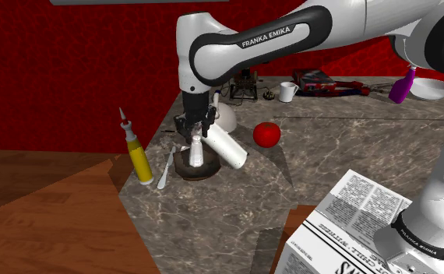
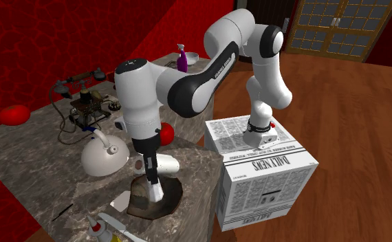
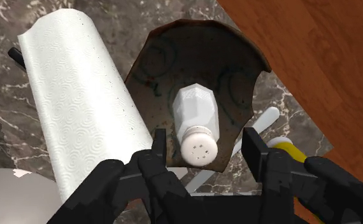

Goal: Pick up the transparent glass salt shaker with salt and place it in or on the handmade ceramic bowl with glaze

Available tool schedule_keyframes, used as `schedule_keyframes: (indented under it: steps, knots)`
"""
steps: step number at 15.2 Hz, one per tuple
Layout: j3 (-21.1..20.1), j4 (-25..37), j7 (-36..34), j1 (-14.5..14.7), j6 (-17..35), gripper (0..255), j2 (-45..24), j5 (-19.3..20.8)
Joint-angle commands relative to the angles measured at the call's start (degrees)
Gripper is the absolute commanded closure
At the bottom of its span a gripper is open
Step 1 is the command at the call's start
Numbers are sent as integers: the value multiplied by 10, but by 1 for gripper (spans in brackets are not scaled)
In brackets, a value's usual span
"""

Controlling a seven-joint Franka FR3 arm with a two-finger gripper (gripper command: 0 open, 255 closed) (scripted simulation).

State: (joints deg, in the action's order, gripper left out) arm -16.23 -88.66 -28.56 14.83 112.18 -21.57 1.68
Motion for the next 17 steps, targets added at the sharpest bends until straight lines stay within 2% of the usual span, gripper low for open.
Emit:
schedule_keyframes:
  steps: [1, 5, 9, 17]
  knots:
    - [0, 0, 0, 0, 0, 0, 0, 0]
    - [0, 0, 0, 0, 0, 0, 0, 0]
    - [-1, 55, 2, -2, -67, 0, 12, -4]
    - [-1, 55, 2, -2, -67, 0, 12, -4]
